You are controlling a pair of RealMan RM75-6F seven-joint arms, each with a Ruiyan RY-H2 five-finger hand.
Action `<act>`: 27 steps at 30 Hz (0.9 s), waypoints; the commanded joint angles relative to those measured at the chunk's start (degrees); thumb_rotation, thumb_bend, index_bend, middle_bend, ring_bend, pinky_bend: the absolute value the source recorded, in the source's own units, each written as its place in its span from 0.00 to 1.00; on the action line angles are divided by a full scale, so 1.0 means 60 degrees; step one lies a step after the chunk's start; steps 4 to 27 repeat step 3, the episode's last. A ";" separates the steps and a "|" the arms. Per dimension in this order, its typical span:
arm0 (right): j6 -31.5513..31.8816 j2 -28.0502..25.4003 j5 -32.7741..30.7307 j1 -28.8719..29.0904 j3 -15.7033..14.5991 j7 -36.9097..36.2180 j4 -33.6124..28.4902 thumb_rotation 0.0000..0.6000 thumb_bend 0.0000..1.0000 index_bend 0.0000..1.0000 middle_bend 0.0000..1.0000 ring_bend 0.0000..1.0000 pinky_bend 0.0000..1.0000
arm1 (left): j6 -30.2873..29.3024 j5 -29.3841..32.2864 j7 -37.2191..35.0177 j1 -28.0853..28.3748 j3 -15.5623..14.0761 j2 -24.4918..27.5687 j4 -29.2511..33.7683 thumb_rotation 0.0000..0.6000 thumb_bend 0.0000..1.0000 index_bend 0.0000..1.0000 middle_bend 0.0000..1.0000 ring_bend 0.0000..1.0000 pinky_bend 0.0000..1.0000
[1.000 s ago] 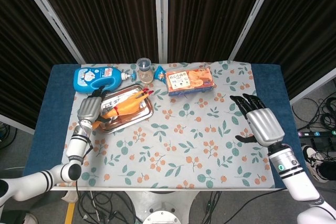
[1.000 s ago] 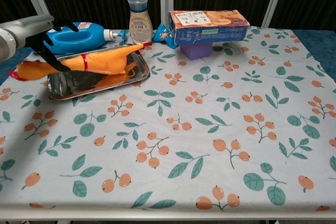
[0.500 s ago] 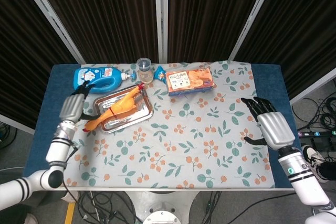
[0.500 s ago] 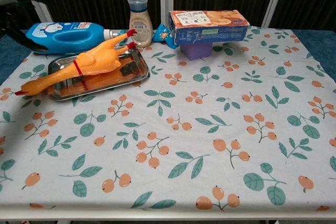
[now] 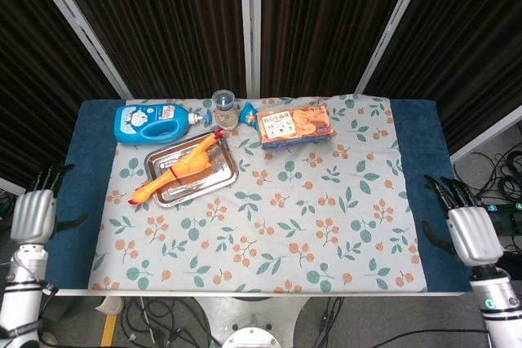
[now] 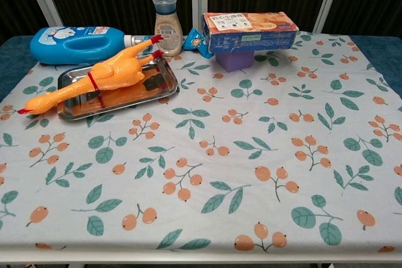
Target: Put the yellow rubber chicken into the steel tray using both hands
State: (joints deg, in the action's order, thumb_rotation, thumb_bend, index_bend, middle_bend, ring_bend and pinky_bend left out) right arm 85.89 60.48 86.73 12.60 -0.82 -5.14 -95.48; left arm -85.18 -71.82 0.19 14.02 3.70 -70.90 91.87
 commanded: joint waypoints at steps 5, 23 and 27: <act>0.0746 0.0585 0.0281 -0.0815 -0.0277 -0.0257 0.0487 1.00 0.19 0.00 0.18 0.08 0.11 | -0.1015 -0.0745 -0.0054 -0.0935 -0.0616 0.0053 0.0432 1.00 0.12 0.22 0.19 0.12 0.22; 0.0746 0.0585 0.0281 -0.0815 -0.0277 -0.0257 0.0487 1.00 0.19 0.00 0.18 0.08 0.11 | -0.1015 -0.0745 -0.0054 -0.0935 -0.0616 0.0053 0.0432 1.00 0.12 0.22 0.19 0.12 0.22; 0.0746 0.0585 0.0281 -0.0815 -0.0277 -0.0257 0.0487 1.00 0.19 0.00 0.18 0.08 0.11 | -0.1015 -0.0745 -0.0054 -0.0935 -0.0616 0.0053 0.0432 1.00 0.12 0.22 0.19 0.12 0.22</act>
